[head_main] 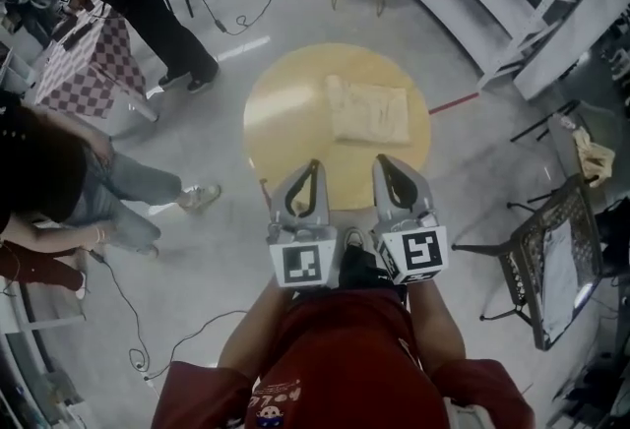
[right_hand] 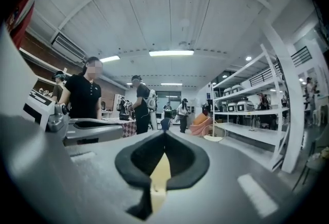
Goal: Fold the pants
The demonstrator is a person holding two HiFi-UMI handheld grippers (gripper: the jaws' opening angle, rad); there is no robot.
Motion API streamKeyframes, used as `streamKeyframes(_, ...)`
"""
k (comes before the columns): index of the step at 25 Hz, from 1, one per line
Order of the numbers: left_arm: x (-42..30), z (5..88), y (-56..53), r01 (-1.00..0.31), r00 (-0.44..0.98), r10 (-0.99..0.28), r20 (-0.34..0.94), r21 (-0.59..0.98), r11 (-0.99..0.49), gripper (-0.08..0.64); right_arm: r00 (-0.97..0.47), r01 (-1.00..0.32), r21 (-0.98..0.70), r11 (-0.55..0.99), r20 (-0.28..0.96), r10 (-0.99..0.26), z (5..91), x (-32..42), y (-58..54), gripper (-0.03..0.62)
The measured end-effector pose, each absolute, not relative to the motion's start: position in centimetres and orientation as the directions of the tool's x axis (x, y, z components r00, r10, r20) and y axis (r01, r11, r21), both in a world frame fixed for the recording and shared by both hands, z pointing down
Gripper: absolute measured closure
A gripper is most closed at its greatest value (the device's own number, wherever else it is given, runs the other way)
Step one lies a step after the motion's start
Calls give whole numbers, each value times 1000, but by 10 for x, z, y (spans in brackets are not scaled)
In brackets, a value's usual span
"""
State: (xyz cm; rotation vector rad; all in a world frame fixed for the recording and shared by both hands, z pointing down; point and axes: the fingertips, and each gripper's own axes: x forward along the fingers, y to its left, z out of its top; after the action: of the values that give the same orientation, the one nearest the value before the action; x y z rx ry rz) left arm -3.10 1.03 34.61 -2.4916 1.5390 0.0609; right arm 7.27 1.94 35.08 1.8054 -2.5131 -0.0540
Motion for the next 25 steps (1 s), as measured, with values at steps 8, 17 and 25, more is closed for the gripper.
streamKeyframes(8, -49, 338, 9, -901, 427, -889, -164, -156, -404, 554, -331, -940, 80, 331, 12, -944, 348, 57, 13, 591)
streamKeyframes(17, -38, 334, -3, -898, 438, -881, -177, -135, -419, 554, -316, -944, 96, 317, 19, -948, 346, 65, 2, 591)
streamKeyframes(25, -33, 332, -17, -892, 451, -875, -176, -137, -432, 554, -303, -947, 101, 304, 20, -953, 344, 69, -10, 591)
